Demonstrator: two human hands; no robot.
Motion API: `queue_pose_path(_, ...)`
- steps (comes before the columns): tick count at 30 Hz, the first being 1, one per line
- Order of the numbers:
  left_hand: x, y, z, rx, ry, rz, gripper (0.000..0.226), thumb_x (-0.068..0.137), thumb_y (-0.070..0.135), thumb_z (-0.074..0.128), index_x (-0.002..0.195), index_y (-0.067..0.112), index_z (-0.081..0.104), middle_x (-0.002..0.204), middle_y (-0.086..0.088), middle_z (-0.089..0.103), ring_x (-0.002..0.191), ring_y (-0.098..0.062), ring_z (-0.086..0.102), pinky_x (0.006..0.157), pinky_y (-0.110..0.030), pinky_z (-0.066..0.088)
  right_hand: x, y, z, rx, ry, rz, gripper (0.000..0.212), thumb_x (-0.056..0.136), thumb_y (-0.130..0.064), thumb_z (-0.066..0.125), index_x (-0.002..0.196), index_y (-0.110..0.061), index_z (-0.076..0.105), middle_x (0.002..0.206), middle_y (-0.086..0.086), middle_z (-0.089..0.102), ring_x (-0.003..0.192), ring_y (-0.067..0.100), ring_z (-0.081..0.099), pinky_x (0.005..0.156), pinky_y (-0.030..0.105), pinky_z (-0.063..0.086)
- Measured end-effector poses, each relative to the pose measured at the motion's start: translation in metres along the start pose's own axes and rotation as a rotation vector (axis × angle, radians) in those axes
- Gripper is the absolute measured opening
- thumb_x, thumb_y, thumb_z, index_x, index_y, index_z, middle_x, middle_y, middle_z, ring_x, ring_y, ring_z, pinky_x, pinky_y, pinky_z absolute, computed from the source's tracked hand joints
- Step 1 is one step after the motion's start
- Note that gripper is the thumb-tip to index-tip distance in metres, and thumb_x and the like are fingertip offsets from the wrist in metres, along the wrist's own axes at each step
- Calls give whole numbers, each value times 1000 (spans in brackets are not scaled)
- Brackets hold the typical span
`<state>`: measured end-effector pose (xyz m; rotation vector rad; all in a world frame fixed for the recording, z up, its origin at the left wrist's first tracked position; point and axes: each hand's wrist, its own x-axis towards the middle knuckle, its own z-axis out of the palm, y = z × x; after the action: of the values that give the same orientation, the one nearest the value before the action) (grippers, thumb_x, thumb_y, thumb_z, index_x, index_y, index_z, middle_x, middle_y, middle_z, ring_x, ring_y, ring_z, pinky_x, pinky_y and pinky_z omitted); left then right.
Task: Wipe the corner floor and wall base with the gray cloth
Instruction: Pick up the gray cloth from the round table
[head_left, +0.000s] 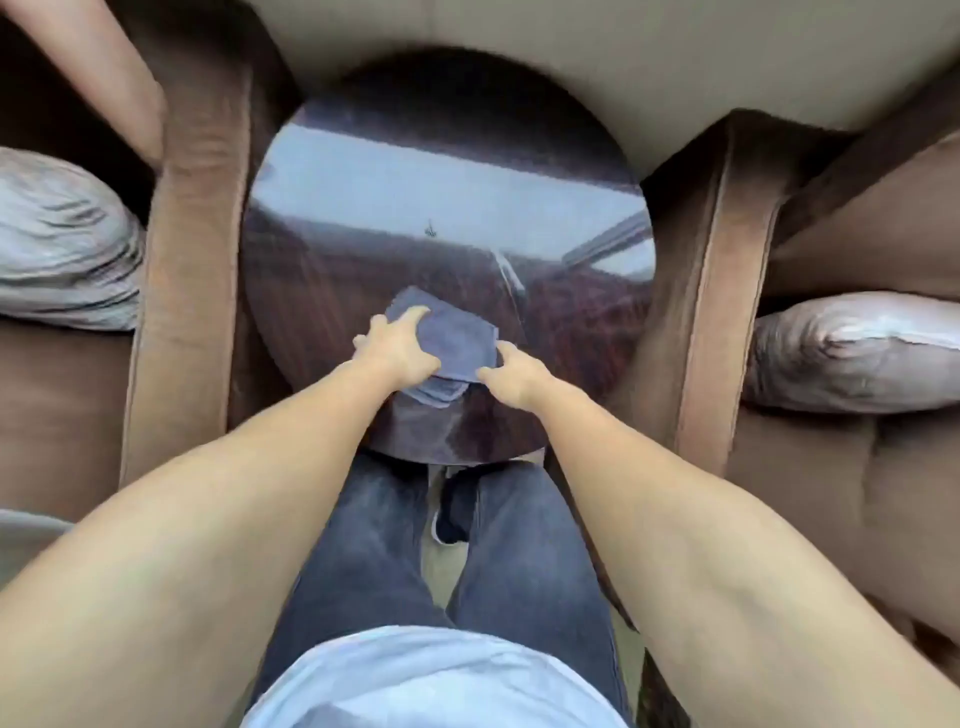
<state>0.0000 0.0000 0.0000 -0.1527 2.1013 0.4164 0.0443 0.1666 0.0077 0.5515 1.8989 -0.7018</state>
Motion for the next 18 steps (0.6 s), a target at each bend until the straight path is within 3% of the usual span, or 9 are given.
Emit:
queue_pose_path(3, 7, -10, 18, -74, 68, -67, 92, 80, 43, 62, 156, 33, 11, 154, -19, 28, 137, -43, 31, 107, -46, 34, 18, -3, 10, 180, 44, 23, 70, 95, -30, 52, 156, -14, 22, 156, 14, 39, 140, 33, 41, 108, 32, 35)
queue_pose_path(6, 12, -10, 34, -73, 166, -133, 95, 87, 44, 64, 157, 26, 2, 155, -17, 22, 135, -40, 27, 102, -49, 37, 35, -2, 13, 534, 140, 111, 77, 87, -30, 59, 154, -18, 24, 147, 10, 49, 125, 29, 52, 100, 37, 44)
queue_pose_path(8, 17, -12, 40, -148, 223, -187, 83, 88, 45, 64, 152, 14, 19, 147, -20, 40, 132, -42, 38, 102, -49, 39, 47, 2, 10, 771, 135, 159, 80, 87, -29, 63, 154, -22, 20, 137, 3, 51, 121, 28, 56, 98, 42, 47)
queue_pose_path(9, 21, -13, 41, -202, 239, -205, 72, 89, 46, 63, 143, 8, 33, 140, -20, 50, 129, -42, 46, 100, -47, 42, 50, 1, 6, 817, 86, 153, 73, 88, -28, 65, 150, -21, 28, 135, 2, 54, 120, 28, 58, 97, 44, 47)
queue_pose_path(12, 2, -10, 55, -403, 223, -217, 32, 91, 38, 63, 95, 6, 60, 98, -9, 65, 105, -35, 60, 77, -32, 40, 40, 0, -1, 735, -96, 59, 28, 90, -23, 66, 117, -17, 63, 121, 6, 71, 110, 27, 66, 97, 45, 51)
queue_pose_path(14, -36, -7, 63, -550, 267, -221, 35, 92, 30, 62, 66, 13, 46, 71, 0, 49, 86, -30, 53, 66, -29, 31, 15, -2, -4, 641, -144, -13, 21, 91, -21, 64, 111, -18, 67, 116, 6, 73, 108, 27, 68, 95, 46, 54)
queue_pose_path(16, -82, -11, 67, -740, 349, -229, 29, 91, 29, 62, 71, 10, 54, 75, -2, 56, 86, -30, 54, 63, -31, 34, -20, -6, -7, 583, -180, -75, 25, 90, -19, 63, 115, -21, 68, 119, 6, 72, 110, 28, 68, 95, 49, 55)
queue_pose_path(18, -112, -18, 67, -887, 419, -258, 21, 90, 29, 62, 93, 8, 66, 100, -10, 69, 100, -32, 62, 74, -30, 41, -49, -14, -17, 556, -206, -124, 24, 91, -19, 62, 114, -23, 68, 122, 5, 71, 112, 28, 67, 92, 46, 56)
